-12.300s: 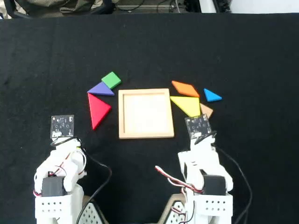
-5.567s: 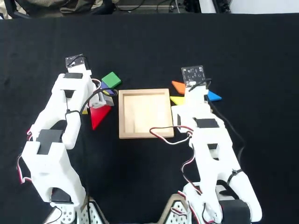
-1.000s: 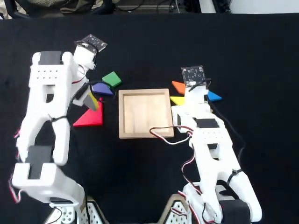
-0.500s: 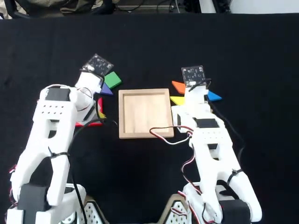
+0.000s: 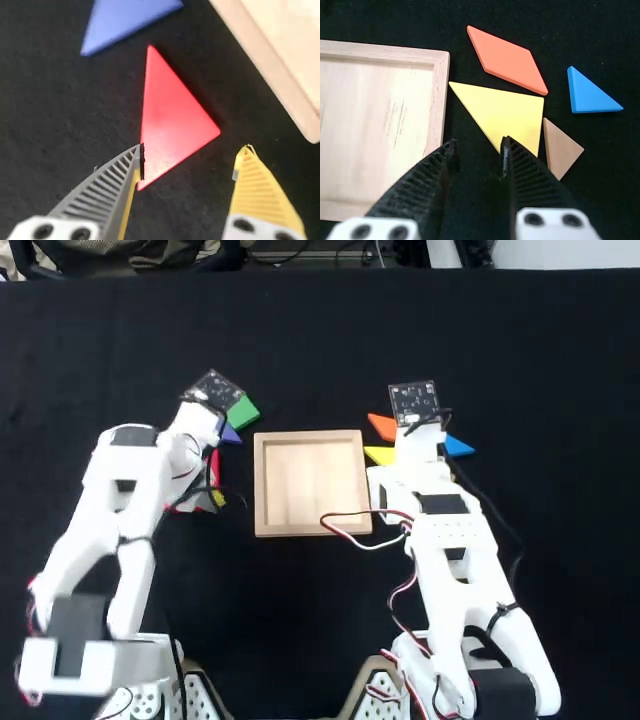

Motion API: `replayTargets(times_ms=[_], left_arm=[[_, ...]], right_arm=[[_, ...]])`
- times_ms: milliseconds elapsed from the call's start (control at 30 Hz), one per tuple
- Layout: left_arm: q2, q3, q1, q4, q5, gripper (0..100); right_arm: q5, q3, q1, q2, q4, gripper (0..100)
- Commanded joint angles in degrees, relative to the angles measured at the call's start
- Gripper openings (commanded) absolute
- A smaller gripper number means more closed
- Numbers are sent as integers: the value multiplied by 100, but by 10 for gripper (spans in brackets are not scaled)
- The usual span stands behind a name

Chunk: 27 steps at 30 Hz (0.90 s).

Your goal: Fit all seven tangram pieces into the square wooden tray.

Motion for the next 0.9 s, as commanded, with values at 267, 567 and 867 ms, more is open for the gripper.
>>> replayTargets(times_ms=[267,567,867], left_arm=[[1670,-1648,-119,378,-132,302],[1741,-1604,-127,149,-149,342],[1811,-1569,-136,149,-457,343]], right_arm=[[316,-31,62,40,-123,145],[325,-13,-167,48,-105,145],[325,48,-167,48,-132,145]])
